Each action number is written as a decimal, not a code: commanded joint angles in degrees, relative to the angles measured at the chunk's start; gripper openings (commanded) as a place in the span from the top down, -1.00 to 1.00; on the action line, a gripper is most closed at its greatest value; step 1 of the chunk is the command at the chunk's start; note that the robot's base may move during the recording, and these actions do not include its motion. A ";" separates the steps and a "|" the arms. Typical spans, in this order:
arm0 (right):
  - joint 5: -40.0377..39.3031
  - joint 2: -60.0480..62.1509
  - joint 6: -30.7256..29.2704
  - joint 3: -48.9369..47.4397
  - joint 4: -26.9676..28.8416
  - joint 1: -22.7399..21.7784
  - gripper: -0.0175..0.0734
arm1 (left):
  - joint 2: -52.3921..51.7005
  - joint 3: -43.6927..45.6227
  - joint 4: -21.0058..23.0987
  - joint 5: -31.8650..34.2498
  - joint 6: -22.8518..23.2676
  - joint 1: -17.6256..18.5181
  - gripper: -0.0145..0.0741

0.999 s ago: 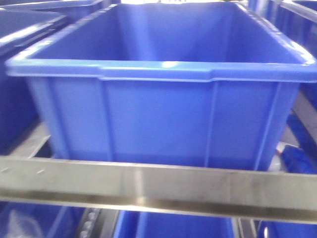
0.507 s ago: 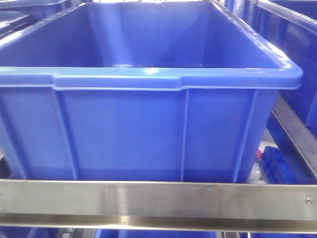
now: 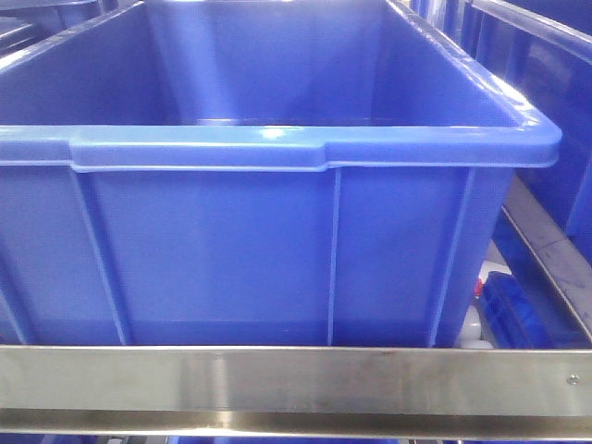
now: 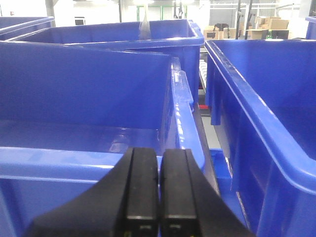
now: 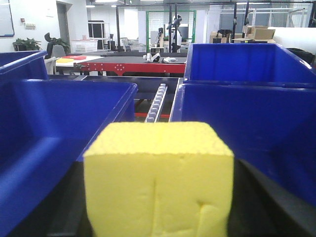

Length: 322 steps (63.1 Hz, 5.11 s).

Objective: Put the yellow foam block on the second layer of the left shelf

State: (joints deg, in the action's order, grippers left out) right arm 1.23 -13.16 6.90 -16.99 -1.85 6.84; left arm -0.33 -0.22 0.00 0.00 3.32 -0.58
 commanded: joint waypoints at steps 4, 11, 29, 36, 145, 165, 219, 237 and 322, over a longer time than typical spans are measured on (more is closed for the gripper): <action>-8.49 -0.59 -0.24 -1.89 -0.48 -0.33 -0.49 | -0.97 -1.54 0.32 4.69 0.19 0.00 0.39; -11.40 -0.59 -0.18 -1.89 -0.48 -0.33 -0.49 | -0.97 -1.54 0.32 4.69 0.19 0.00 0.39; -10.41 -0.59 -0.14 -1.89 -0.48 -0.33 -0.49 | -0.97 -1.54 0.32 4.69 0.19 0.00 0.39; -6.85 -0.65 -0.14 -2.13 -0.48 0.22 -0.49 | -0.97 -1.54 0.32 4.69 0.19 0.00 0.39; -13.65 -52.22 1.78 -27.06 -3.33 26.58 -0.70 | -0.97 -1.54 0.32 4.69 0.19 0.00 0.39; -12.63 -47.18 1.78 -26.57 -3.28 20.62 0.59 | -0.97 -1.54 0.32 4.69 0.19 0.00 0.39; -4.62 -5.25 1.72 -3.55 -3.34 -4.60 0.56 | -0.97 -1.54 0.32 4.69 0.19 0.00 0.39; -7.38 2.86 1.72 2.96 -3.44 -4.84 0.56 | -0.97 -1.54 0.32 4.69 0.19 0.00 0.39; -0.78 14.82 1.72 17.49 -2.49 -4.84 0.56 | -0.97 -1.54 0.32 4.69 0.19 0.00 0.39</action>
State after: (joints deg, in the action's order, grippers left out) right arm 3.59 0.49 8.65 1.35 -4.46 2.28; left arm -0.33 -0.22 0.00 0.00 3.32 -0.58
